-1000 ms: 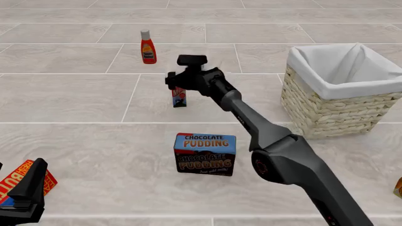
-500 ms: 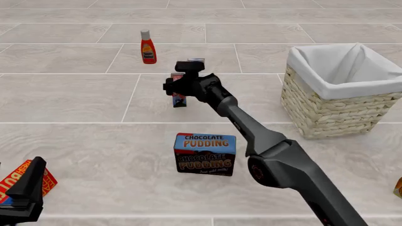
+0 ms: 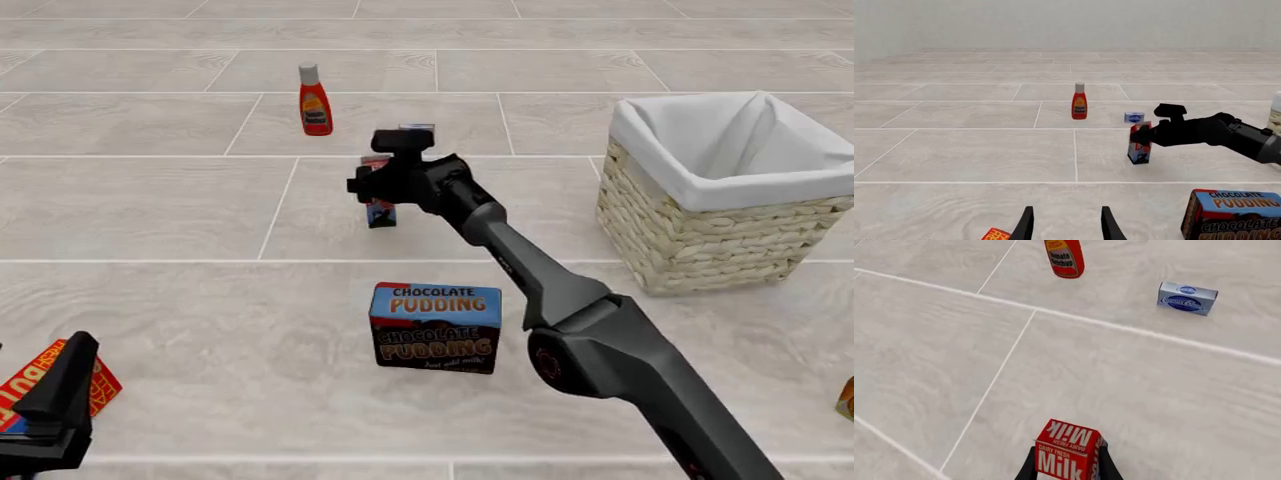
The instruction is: Pick the milk and place it in the basket.
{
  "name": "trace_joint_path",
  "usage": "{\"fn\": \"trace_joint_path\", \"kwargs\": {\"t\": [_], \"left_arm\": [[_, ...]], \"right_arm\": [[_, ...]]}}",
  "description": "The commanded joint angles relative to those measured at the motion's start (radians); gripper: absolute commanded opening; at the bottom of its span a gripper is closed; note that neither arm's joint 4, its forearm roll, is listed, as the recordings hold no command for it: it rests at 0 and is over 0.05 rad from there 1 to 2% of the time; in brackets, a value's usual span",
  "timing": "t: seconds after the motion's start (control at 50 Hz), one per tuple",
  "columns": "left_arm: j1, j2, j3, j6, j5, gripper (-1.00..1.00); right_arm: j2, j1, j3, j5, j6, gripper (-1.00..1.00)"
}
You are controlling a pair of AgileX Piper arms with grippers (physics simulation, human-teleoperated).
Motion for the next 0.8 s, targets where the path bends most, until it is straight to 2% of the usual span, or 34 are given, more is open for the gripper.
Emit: {"fn": "trace_joint_path", "kwargs": {"t": [0.02, 0.16, 0.18, 0.22, 0.24, 0.32, 0.46, 0.8], "left_arm": [[0.000, 0.000, 0.002, -0.001, 0.000, 1.00], [0.000, -0.001, 0.000, 0.000, 0.001, 1.00], [0.000, -0.006, 0.000, 0.001, 0.005, 1.00], [0.000, 0.005, 0.000, -0.002, -0.001, 1.00], [0.000, 0.001, -0.001, -0.001, 0.002, 1.00], [0.000, -0.004, -0.002, 0.001, 0.005, 1.00], [0.000, -0.002, -0.001, 0.000, 0.004, 1.00], [0.000, -0.007, 0.005, -0.001, 0.003, 1.00]], "right_arm": [[-0.028, -0.002, 0.001, -0.001, -0.034, -1.00], [-0.075, -0.005, 0.027, -0.020, -0.071, -1.00], [-0.093, -0.004, 0.055, -0.033, -0.071, -1.00], [-0.186, -0.003, 0.230, -0.127, -0.077, -1.00], [-0.213, -0.002, 0.282, -0.155, -0.076, -1.00], [-0.286, -0.007, 0.406, -0.225, -0.102, -1.00], [-0.377, -0.007, 0.534, -0.292, -0.126, -1.00], [-0.590, -0.003, 0.782, -0.403, -0.134, -1.00]]}}
